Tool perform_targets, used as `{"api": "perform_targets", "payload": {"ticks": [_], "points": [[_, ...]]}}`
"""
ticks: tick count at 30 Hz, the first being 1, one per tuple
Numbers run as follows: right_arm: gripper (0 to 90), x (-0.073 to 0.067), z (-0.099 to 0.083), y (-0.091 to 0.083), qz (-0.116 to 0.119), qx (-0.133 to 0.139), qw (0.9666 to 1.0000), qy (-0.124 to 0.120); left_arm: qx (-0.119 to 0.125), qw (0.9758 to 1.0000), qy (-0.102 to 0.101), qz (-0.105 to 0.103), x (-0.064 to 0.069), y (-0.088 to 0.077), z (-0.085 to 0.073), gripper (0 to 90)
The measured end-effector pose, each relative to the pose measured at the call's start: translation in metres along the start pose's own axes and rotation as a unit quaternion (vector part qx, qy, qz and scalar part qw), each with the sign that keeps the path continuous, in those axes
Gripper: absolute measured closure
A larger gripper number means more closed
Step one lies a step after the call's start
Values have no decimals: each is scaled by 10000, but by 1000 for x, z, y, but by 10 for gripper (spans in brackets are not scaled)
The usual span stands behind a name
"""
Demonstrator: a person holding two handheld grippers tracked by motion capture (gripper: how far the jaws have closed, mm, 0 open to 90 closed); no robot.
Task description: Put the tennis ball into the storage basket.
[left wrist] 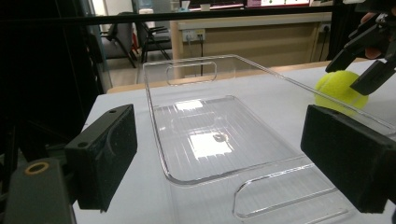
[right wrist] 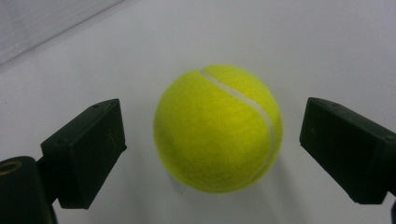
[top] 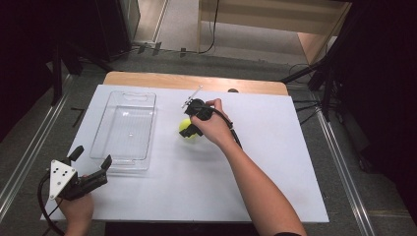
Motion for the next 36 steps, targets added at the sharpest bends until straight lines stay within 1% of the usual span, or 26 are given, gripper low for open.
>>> {"api": "perform_targets", "payload": {"ticks": [1,2,4,5,7,10,11,13,15,16,21,22,23,24,28,31,36], "points": [[57,0,-1,2,-1,-69,10000,11,0,10000,-1,0,0,0,0,113],[57,0,-1,4,9,-61,10000,-20,0,10000,0,0,0,0,0,113],[57,0,-1,6,-10,-121,9999,60,0,10000,0,1,0,0,0,113],[57,0,-2,6,25,-154,9999,73,-2,10000,0,0,0,0,0,113],[58,0,-1,9,44,-146,9998,88,-3,10000,1,0,0,0,0,113],[58,0,-3,12,53,-228,9996,127,1,10000,8,6,0,0,0,113],[60,1,-4,14,75,-227,9997,88,2,10000,9,7,0,0,0,113],[60,0,-4,15,70,-248,9995,156,-8,10000,18,11,0,0,0,113],[60,0,-4,16,115,-250,9996,110,-8,10000,17,14,0,0,0,113],[60,-1,-4,17,102,-259,9995,163,-6,10000,16,15,0,0,0,113],[61,-1,-5,19,94,-338,9993,139,-12,10000,18,19,0,0,0,113],[94,-1,-5,19,107,-332,9993,152,-13,10000,16,20,0,0,0,113],[189,-1,-5,19,87,-330,9993,136,-15,10000,16,20,0,0,0,113],[204,0,-5,19,38,-332,9994,128,-16,10000,15,20,0,0,0,113],[223,1,-5,19,34,-331,9994,132,-6,10000,21,11,0,0,0,113],[227,1,-5,19,35,-306,9993,189,-8,10000,19,18,0,0,0,113],[231,0,-5,18,56,-289,9995,149,-3,10000,20,13,0,0,0,113]]}}
Point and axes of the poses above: each handheld gripper's, and its own axes: y roughly forward along the jaws, z roughly out of its top, x roughly to its right, the point moved 10 cm from there along y, roughly forward along the jaws, and after that the axes turned 8 degrees about -y, right-handed, at the moved point
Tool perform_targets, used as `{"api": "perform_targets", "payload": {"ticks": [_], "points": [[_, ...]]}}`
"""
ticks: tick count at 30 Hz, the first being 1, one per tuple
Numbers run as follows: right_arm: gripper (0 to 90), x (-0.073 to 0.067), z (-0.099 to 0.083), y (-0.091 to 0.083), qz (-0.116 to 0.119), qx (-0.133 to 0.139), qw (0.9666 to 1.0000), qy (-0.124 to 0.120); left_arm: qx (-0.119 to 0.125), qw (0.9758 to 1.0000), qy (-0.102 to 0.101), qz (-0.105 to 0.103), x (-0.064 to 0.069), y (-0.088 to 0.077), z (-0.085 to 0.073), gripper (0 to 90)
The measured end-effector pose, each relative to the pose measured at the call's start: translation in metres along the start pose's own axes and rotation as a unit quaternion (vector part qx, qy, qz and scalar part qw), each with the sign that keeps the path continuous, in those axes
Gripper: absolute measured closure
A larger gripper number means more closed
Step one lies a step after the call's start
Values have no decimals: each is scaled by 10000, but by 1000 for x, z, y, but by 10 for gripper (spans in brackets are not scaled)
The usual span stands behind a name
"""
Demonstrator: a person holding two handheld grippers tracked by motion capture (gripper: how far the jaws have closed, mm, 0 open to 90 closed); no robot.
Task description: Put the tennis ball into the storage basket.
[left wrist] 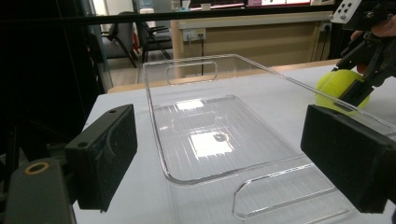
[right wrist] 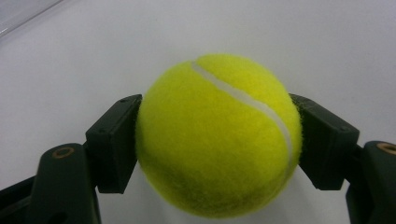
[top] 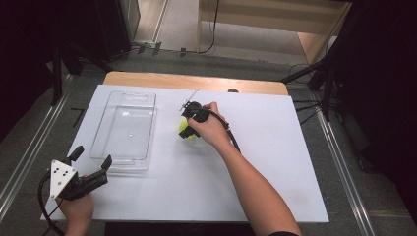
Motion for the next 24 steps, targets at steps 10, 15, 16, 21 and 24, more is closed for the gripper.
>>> {"api": "perform_targets", "payload": {"ticks": [10,15,16,21,24], "points": [[231,2,0,-8,0,66,10000,-14,-8,10000,-11,7,0,0,0,113],[232,1,3,-13,23,124,9999,-45,6,10000,-23,2,0,0,0,113],[232,1,3,-14,0,106,9999,-42,8,10000,-17,-3,0,0,0,113],[232,-2,8,-21,62,155,9998,-110,9,10000,-17,-4,0,0,0,113],[232,-4,13,-25,105,199,9996,-171,6,10000,-24,2,0,0,0,113]]}}
Point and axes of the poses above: each handheld gripper's, and its own axes: y roughly forward along the jaws, z roughly out of its top, x roughly to its right, the point moved 10 cm from there along y, roughly forward along the jaws, and after that the axes turned 8 degrees about -y, right-handed, at the moved point
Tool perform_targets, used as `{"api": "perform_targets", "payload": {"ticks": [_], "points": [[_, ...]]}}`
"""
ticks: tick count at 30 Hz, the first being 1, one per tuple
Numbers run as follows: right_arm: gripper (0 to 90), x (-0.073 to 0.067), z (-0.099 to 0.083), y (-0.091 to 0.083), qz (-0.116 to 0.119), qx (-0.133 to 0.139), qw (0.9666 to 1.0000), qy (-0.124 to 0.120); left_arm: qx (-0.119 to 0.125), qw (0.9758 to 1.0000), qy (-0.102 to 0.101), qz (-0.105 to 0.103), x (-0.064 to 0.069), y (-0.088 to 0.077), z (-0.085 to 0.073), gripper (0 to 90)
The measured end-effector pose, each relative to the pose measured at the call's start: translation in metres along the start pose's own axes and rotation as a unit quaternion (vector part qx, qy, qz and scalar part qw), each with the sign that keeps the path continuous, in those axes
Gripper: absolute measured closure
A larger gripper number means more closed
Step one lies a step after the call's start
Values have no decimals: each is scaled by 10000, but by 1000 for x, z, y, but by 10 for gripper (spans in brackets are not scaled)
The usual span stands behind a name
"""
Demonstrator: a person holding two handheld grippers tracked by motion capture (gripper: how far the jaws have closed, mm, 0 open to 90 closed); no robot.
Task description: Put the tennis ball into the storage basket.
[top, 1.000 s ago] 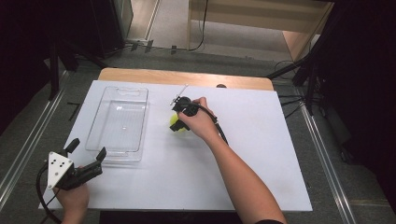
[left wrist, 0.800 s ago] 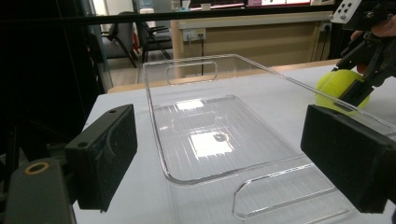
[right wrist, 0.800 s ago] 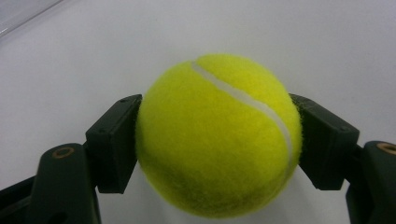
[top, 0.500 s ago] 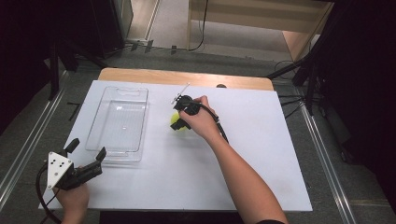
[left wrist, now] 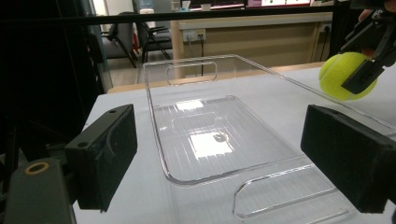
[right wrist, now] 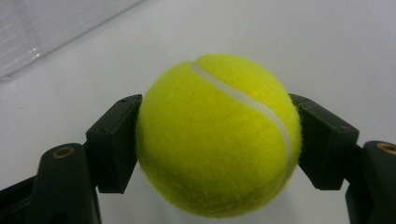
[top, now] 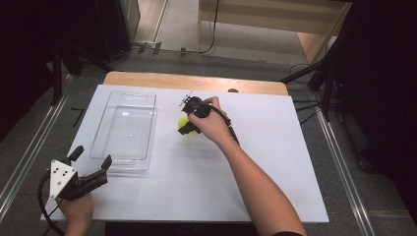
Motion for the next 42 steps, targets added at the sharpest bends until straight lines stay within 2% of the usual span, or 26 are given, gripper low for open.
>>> {"api": "perform_targets", "payload": {"ticks": [4,5,7,15,16,20,24,26,34,42], "points": [[232,-4,7,-5,21,-9,10000,-72,2,10000,7,-5,0,0,0,113],[232,-4,8,-6,13,7,9999,-155,-1,10000,6,-3,0,0,0,113],[232,-7,13,-7,25,54,9999,-101,0,10000,1,0,0,0,0,113],[232,-13,26,-19,10,83,9993,-352,2,10000,5,-10,0,0,0,113],[232,-15,28,-20,8,120,9995,-295,1,10000,6,-11,0,0,0,113],[232,-16,33,-25,12,123,9991,-397,0,10000,3,-12,0,0,0,113],[232,-20,38,-29,53,168,9992,-369,-3,10000,0,-10,0,0,0,113],[232,-20,40,-30,67,190,9988,-449,-5,10000,3,-13,1,0,0,113],[232,-25,47,-35,83,225,9987,-455,-2,10000,-11,-9,1,0,0,113],[232,-28,54,-39,108,280,9979,-573,-13,10000,5,-10,1,0,0,113]]}}
Point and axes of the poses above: each handheld gripper's, and its own axes: y roughly forward along the jaws, z roughly out of its top, x roughly to its right, the point moved 10 cm from there along y, roughly forward along the jaws, and after that the axes turned 8 degrees about -y, right-handed, at the moved point
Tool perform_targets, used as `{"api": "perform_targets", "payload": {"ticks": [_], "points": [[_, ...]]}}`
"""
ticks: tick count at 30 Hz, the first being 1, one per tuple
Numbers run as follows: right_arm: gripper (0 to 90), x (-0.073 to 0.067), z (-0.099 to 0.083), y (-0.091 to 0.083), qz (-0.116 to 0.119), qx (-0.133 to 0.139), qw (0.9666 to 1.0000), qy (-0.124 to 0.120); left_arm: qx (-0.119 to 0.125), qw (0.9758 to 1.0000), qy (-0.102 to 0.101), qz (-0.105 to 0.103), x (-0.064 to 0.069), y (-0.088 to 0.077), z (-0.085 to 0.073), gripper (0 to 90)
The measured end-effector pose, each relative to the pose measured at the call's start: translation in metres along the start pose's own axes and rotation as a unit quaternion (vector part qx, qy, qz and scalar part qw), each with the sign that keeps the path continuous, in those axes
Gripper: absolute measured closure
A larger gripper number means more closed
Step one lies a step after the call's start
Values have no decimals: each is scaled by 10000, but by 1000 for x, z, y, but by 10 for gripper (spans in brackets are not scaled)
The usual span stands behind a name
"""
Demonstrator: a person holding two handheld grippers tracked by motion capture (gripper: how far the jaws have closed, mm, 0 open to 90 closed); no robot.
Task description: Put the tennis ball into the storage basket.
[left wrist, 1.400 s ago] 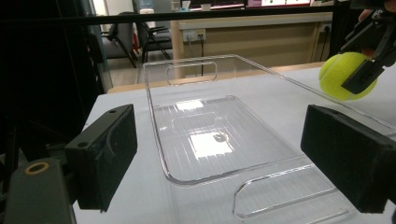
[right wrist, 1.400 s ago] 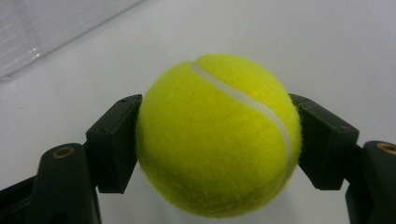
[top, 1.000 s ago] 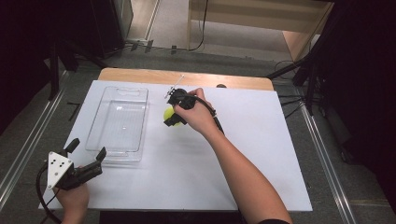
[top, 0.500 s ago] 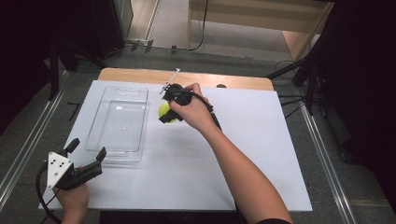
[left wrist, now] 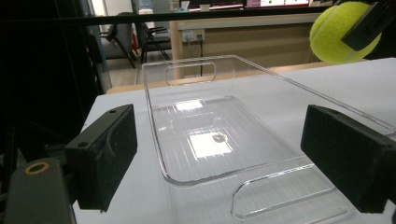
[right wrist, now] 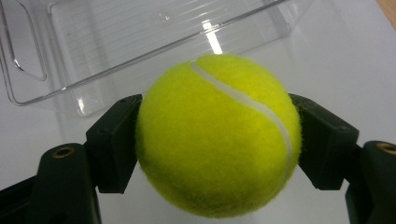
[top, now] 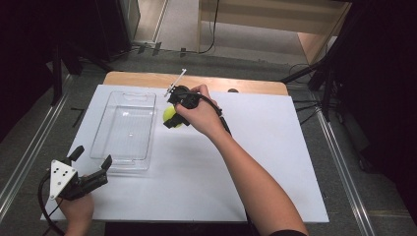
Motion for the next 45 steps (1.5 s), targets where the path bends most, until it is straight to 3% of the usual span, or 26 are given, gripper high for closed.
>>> {"api": "perform_targets", "payload": {"ticks": [18,45], "points": [[232,-19,26,3,134,27,9995,-282,17,10000,-32,-20,1,0,0,113],[232,-47,57,18,379,60,9979,-516,23,10000,-47,-41,0,1,1,113]]}}
Point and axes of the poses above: each handheld gripper's, and its own axes: y roughly forward along the jaws, z roughly out of its top, x roughly to its right, the point moved 10 cm from there along y, roughly forward along the jaws, and after that the axes turned 8 degrees about -y, right-handed, at the moved point
